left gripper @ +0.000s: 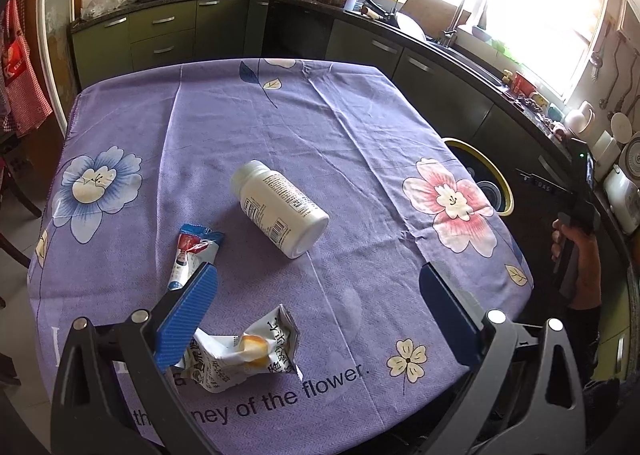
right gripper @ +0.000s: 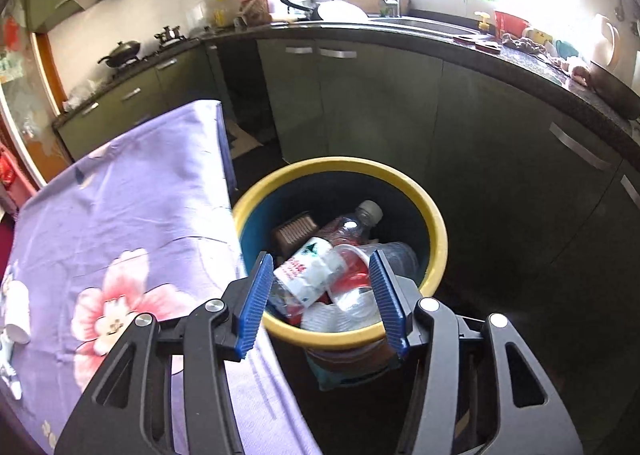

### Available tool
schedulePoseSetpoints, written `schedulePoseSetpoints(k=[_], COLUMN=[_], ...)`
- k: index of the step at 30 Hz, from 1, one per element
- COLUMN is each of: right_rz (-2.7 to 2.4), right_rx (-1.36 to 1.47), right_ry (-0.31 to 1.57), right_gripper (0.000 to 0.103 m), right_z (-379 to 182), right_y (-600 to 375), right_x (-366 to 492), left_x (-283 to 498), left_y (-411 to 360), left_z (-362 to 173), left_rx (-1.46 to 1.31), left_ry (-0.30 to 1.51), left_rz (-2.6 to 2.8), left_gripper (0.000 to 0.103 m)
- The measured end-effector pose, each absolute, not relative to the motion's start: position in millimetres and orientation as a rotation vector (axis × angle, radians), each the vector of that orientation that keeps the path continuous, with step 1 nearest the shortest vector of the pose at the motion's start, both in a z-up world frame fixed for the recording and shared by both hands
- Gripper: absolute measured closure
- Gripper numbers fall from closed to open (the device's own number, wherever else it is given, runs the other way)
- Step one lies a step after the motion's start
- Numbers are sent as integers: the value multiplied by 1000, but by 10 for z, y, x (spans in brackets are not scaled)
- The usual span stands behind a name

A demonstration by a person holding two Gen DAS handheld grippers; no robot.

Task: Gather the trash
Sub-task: 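Carry the clear cup over the bin and open the right gripper, then grasp the white supplement bottle with the left gripper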

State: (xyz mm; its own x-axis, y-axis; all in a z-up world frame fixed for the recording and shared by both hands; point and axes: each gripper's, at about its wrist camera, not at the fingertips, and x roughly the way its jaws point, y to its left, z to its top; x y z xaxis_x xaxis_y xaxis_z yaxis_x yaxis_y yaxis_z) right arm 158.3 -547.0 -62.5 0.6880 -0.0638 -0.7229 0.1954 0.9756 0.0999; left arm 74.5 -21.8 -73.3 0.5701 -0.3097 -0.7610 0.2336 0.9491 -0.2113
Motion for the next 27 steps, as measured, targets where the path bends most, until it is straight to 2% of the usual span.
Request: schedulePoseSetpoints(k=[10, 20, 23, 27], right_rz=[-32, 43, 65, 84], right_rx=[200, 273, 287, 299], right_ry=[774, 787, 786, 782], right_gripper=[45, 44, 44, 42], right_z=[-578, -737, -760, -756], right_y=[-5177, -5186, -5178, -5192], right_x=[1409, 1427, 1425, 1403], left_x=[1153, 1850, 2005, 2150], left_y=[-333, -351, -307, -268], left_z=[-826, -1003, -1133, -1353], left_rx=[-108, -193, -271, -313], left_ry=[1026, 1303, 1396, 1496], left_rz=[-250, -185, -145, -83], left_gripper=[7, 8, 12, 28])
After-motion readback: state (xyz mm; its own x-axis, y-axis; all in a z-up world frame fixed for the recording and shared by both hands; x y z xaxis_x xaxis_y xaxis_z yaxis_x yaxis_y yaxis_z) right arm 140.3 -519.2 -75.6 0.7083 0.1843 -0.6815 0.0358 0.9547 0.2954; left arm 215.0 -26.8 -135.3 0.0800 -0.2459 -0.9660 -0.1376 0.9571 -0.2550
